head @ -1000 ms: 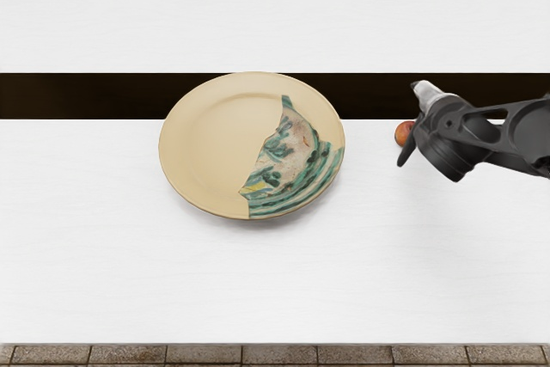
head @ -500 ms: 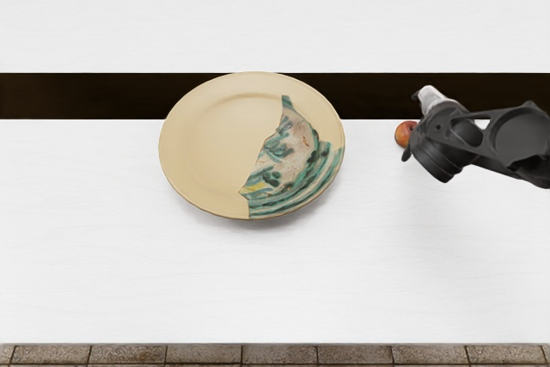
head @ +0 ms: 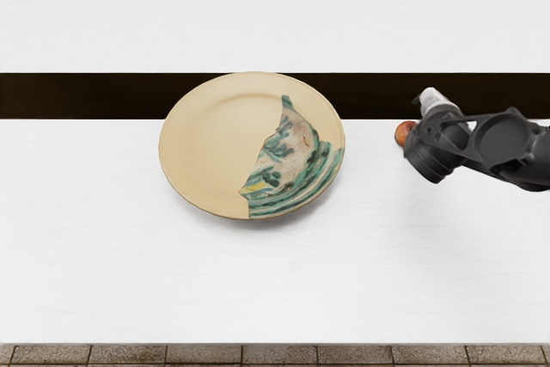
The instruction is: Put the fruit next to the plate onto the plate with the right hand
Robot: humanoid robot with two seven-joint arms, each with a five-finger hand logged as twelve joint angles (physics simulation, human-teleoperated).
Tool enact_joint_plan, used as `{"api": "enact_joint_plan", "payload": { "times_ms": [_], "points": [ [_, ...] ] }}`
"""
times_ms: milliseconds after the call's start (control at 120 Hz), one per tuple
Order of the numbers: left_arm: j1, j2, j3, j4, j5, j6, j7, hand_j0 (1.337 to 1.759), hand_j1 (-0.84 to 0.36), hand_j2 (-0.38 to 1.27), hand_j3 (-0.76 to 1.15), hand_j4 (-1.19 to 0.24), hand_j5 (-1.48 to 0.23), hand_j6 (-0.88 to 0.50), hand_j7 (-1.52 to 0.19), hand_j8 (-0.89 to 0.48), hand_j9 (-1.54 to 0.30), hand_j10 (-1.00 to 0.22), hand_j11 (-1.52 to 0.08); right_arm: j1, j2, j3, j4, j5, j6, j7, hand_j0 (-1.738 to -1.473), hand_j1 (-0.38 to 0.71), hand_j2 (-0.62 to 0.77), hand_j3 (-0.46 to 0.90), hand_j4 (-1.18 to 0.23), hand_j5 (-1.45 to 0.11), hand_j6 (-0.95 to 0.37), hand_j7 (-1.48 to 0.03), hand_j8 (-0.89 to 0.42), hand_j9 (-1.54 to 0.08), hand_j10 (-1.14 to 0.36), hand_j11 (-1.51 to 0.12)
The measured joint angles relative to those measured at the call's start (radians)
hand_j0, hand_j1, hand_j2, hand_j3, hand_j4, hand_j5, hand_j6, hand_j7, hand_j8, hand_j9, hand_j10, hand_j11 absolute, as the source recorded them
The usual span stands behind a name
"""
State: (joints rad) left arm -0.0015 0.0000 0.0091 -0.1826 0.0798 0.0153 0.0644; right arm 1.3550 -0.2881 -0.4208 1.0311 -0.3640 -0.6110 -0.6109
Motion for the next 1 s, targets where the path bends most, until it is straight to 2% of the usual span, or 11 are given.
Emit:
{"api": "enact_joint_plan", "payload": {
  "times_ms": [217,267,300,358,433,467,525,550,725,1000],
  "points": [
    [0.0,0.0,0.0,0.0,0.0,0.0,0.0,1.658,0.06,0.05,0.0,-0.24,-0.31,-0.24,-0.31,-0.24,-0.31,-0.24,-0.31,-0.025,0.023,0.001,-0.046,-0.001,0.0,0.0,-1.658,-0.03,-0.05,0.0,-0.27,-0.35,-0.27,-0.35,-0.27,-0.35,-0.27,-0.35],
    [0.0,0.0,0.0,0.0,0.0,0.0,0.0,1.658,0.06,0.05,0.0,-0.24,-0.31,-0.24,-0.31,-0.24,-0.31,-0.24,-0.31,-0.034,0.035,0.001,-0.064,-0.003,0.0,0.0,-1.661,-0.06,-0.28,0.36,-0.28,-0.34,-0.27,-0.35,-0.28,-0.35,-0.27,-0.35],
    [0.0,0.0,0.0,0.0,0.0,0.0,0.0,1.658,0.06,0.05,0.0,-0.24,-0.31,-0.24,-0.31,-0.24,-0.31,-0.24,-0.31,-0.039,0.042,0.001,-0.074,-0.004,-0.001,0.0,-1.658,-0.1,-0.41,0.44,-0.28,-0.34,-0.27,-0.35,-0.28,-0.34,-0.28,-0.34],
    [0.0,0.0,0.0,0.0,0.0,0.0,0.0,1.658,0.06,0.05,0.0,-0.24,-0.31,-0.24,-0.31,-0.24,-0.31,-0.24,-0.31,-0.045,0.05,0.002,-0.087,-0.005,-0.001,0.0,-1.658,-0.18,-0.53,0.4,-0.28,-0.34,-0.27,-0.35,-0.28,-0.36,-0.28,-0.35],
    [0.0,0.0,0.0,0.0,0.0,0.0,0.0,1.658,0.06,0.05,0.0,-0.24,-0.31,-0.24,-0.31,-0.24,-0.31,-0.24,-0.31,-0.048,0.056,0.002,-0.097,-0.006,-0.001,0.0,-1.659,-0.23,-0.57,0.29,-0.29,-0.33,-0.27,-0.35,-0.21,-0.5,-0.28,-0.34],
    [0.0,0.0,0.0,0.0,0.0,0.0,0.0,1.658,0.06,0.05,0.0,-0.24,-0.31,-0.24,-0.31,-0.24,-0.31,-0.24,-0.31,-0.048,0.057,0.002,-0.099,-0.004,-0.002,-0.001,-1.663,-0.24,-0.55,0.23,-0.29,-0.33,-0.27,-0.35,-0.21,-0.5,-0.29,-0.34],
    [0.0,0.0,0.0,0.0,0.0,0.0,0.0,1.658,0.06,0.05,0.0,-0.24,-0.31,-0.24,-0.31,-0.24,-0.31,-0.24,-0.31,-0.042,0.059,0.002,-0.096,-0.001,-0.001,-0.002,-1.678,-0.22,-0.43,0.05,-0.29,-0.34,-0.27,-0.35,-0.23,-0.46,-0.29,-0.34],
    [0.0,0.0,0.0,0.0,0.0,0.0,0.0,1.658,0.06,0.05,0.0,-0.24,-0.31,-0.24,-0.31,-0.24,-0.31,-0.24,-0.31,-0.039,0.059,0.003,-0.093,0.0,-0.001,-0.002,-1.659,-0.2,-0.38,0.0,-0.29,-0.34,-0.27,-0.35,-0.24,-0.45,-0.29,-0.34],
    [0.0,0.0,0.0,0.0,0.0,0.0,0.0,1.658,0.06,0.05,0.0,-0.24,-0.31,-0.24,-0.31,-0.24,-0.31,-0.24,-0.31,-0.012,0.056,0.002,-0.053,0.014,0.0,0.0,-1.658,-0.08,-0.2,0.0,-0.3,-0.37,-0.29,-0.38,-0.28,-0.42,-0.3,-0.37],
    [0.0,0.0,0.0,0.0,0.0,0.0,0.0,1.658,0.06,0.05,0.0,-0.24,-0.31,-0.24,-0.31,-0.24,-0.31,-0.24,-0.31,-0.007,0.053,0.002,-0.044,0.025,0.0,0.0,-1.658,0.16,-0.1,0.0,-0.45,-0.58,-0.45,-0.58,-0.44,-0.59,-0.45,-0.58]
  ]
}}
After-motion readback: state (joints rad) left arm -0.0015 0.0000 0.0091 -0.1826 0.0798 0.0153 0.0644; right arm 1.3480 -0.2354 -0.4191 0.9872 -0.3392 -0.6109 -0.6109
